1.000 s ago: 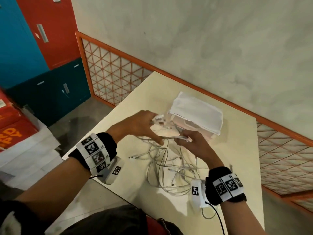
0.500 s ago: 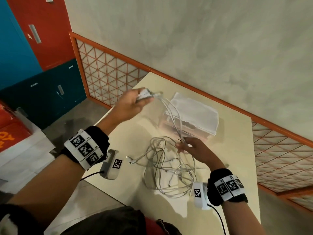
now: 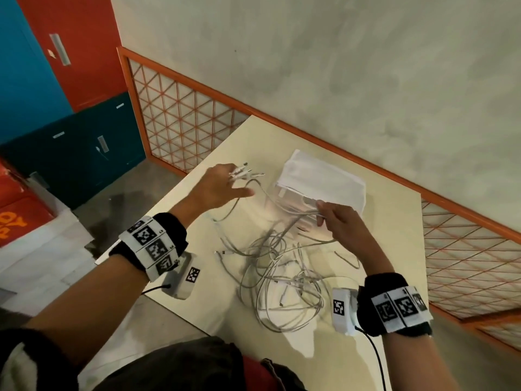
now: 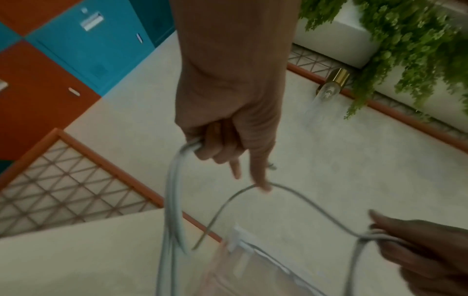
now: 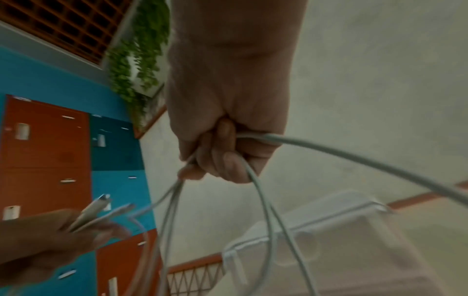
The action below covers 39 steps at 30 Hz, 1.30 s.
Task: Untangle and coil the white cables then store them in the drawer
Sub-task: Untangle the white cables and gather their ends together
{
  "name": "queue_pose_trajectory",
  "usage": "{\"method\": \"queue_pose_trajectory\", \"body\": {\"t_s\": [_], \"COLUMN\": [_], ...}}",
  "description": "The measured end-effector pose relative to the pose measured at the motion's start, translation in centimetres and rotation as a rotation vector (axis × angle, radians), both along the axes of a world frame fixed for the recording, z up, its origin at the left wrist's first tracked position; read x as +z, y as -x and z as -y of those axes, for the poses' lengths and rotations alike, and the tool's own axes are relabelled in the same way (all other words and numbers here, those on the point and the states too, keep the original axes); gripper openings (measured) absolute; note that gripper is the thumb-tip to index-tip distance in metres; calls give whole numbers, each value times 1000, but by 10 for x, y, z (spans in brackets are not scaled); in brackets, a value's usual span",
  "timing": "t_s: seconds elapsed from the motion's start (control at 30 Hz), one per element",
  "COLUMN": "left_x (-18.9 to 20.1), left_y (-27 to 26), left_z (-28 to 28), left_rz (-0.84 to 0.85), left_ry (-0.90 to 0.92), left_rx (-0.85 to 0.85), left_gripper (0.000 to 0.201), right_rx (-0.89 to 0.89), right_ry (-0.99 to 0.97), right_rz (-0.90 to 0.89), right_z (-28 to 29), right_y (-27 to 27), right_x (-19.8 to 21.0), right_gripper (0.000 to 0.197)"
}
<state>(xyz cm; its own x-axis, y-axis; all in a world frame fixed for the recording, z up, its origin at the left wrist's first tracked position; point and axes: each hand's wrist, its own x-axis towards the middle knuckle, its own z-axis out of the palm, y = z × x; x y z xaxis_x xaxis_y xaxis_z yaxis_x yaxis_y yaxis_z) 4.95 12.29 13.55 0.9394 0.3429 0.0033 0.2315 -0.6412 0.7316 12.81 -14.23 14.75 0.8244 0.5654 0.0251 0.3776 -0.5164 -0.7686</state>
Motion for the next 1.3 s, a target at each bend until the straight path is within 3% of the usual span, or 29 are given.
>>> {"method": "queue_pose_trajectory", "body": {"t_s": [0.07, 0.13, 0.23, 0.3, 0.4, 0.5, 0.7, 0.77, 0.83, 0.9, 1.0, 1.07, 1.13, 1.23, 1.3], "left_x": [9, 17, 18, 13, 13, 22, 47, 48, 44, 35, 6, -15, -17, -1, 8], "left_y": [2, 5, 6, 7, 7, 4, 0, -1, -3, -6, -8, -6, 0, 5, 10], "left_z": [23, 44, 64, 70, 73, 67, 47, 39, 33, 30, 23, 21, 30, 52, 65], "left_rz": [110, 119, 6, -99, -96, 111, 522, 563, 528, 398, 187, 102, 131, 243, 97], "left_ry": [373, 573, 576, 567, 585, 641, 838, 895, 828, 629, 357, 301, 309, 370, 536], "left_rx": [-100, -219, -401, -422, -377, -205, -95, 54, 205, 346, 451, 459, 406, 81, -159], "left_gripper": [40, 29, 13, 26, 38, 36, 37, 36, 42, 46, 31, 24, 34, 36, 32], "right_rx": [66, 117, 150, 124, 47, 25, 28, 11, 7, -20, -151, -215, -179, -16, 69], "right_ry": [70, 96, 79, 49, -50, -176, 15, 32, 8, -46, -121, -120, -40, 64, 80], "right_rz": [69, 124, 144, 106, 21, -84, -174, -198, -202, -196, -166, -64, 77, 141, 141], "right_z": [-13, -27, -39, -40, -36, -27, 8, 14, 19, 20, 18, 15, 10, -8, -22], "right_y": [2, 6, 11, 13, 14, 13, -3, -3, -1, 2, 1, -4, -5, 4, 11], "right_x": [5, 12, 27, 35, 35, 21, -41, -52, -53, -45, -28, -18, -8, 4, 10], "right_gripper": [45, 44, 48, 52, 56, 49, 60, 57, 47, 32, 47, 53, 49, 44, 44]}}
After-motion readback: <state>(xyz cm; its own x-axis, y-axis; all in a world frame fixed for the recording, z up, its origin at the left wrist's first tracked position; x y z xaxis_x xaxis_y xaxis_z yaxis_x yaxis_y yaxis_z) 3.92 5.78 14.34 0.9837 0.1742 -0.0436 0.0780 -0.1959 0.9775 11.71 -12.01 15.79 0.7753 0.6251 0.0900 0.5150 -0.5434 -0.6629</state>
